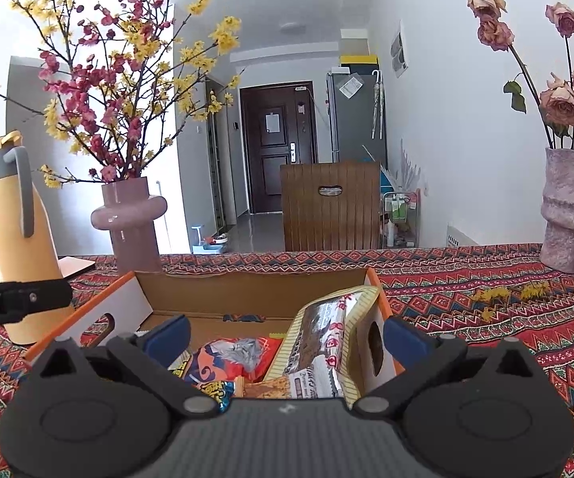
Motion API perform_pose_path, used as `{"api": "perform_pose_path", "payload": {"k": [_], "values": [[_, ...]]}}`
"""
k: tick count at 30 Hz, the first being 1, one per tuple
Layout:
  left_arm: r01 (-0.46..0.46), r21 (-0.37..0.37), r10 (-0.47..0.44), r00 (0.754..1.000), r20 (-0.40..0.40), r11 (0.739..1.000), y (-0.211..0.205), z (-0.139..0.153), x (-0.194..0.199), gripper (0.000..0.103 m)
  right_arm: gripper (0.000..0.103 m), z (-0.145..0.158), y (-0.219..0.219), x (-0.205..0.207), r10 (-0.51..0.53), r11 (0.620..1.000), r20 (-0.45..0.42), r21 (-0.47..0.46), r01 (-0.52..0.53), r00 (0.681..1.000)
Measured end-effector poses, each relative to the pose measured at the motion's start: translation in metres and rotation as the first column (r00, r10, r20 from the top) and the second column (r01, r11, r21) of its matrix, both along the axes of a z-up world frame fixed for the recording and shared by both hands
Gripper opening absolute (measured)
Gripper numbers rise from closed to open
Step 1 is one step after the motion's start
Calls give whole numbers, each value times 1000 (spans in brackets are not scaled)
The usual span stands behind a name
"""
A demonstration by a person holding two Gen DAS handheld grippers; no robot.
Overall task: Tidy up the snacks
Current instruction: 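Move both tools back toward the remaining snack pile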
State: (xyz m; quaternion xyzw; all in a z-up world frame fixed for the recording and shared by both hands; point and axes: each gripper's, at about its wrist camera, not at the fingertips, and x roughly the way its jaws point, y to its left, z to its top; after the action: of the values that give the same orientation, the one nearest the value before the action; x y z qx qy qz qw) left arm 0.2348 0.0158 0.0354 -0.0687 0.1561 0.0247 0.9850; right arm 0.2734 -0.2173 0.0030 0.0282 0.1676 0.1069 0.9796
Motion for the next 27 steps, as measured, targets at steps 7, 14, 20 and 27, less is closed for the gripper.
{"api": "perform_pose_path", "payload": {"k": [7,14,20,27], "values": [[-7,3,7,1000,29,1000,-4,19,-17,103,103,21,-2,-20,4,1000,58,-6,-4,998],[11,0,-11,999,32,1000,-4,27,-38,103,103,31,-1,-49,23,999,84,-35,-20,996],[13,-8,-13,1000,26,1000,0,25,-58,103,103,26,-3,-68,18,999,49,-34,-16,999],[25,6,-25,1000,-3,1000,3,15,-79,103,103,11,-7,-88,8,998,-6,-56,-8,1000]]}}
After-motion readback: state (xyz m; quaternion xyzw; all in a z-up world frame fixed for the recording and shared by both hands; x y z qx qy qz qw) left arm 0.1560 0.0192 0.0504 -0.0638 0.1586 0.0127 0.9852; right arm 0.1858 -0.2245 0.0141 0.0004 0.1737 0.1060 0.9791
